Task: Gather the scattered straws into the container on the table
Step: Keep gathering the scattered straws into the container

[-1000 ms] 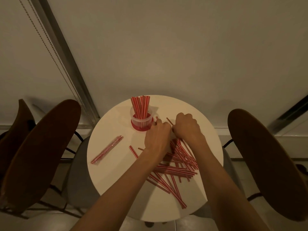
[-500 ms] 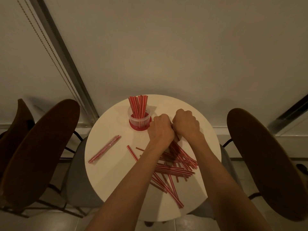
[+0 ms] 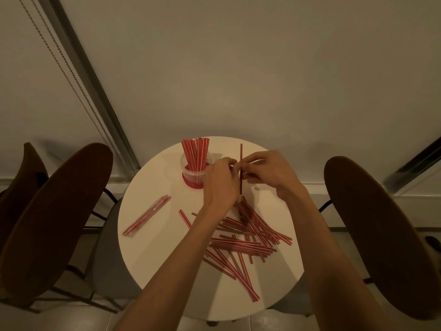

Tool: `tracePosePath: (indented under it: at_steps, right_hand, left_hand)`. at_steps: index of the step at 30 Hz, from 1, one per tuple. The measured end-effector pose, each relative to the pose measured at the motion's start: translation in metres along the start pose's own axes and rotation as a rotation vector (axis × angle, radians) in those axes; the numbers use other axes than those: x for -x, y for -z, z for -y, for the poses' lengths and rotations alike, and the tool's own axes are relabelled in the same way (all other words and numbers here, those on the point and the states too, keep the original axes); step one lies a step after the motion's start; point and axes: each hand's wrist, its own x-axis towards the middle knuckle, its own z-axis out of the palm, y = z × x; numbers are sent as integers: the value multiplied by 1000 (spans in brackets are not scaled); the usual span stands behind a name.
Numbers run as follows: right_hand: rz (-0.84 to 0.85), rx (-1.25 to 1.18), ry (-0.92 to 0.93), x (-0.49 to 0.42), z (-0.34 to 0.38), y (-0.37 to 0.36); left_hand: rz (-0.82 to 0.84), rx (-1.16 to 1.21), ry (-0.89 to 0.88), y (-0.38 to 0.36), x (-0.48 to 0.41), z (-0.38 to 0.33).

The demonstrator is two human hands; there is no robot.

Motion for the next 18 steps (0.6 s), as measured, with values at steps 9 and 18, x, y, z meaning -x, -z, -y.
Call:
tracePosePath:
  at_steps: [9, 18]
  right_hand:
    - [123, 37, 180, 3, 38, -20]
    - [-142, 791, -60, -15, -2, -33]
  left_hand:
    - [-142, 261, 46, 55, -23, 4]
    - [-220, 98, 56, 86, -59, 34]
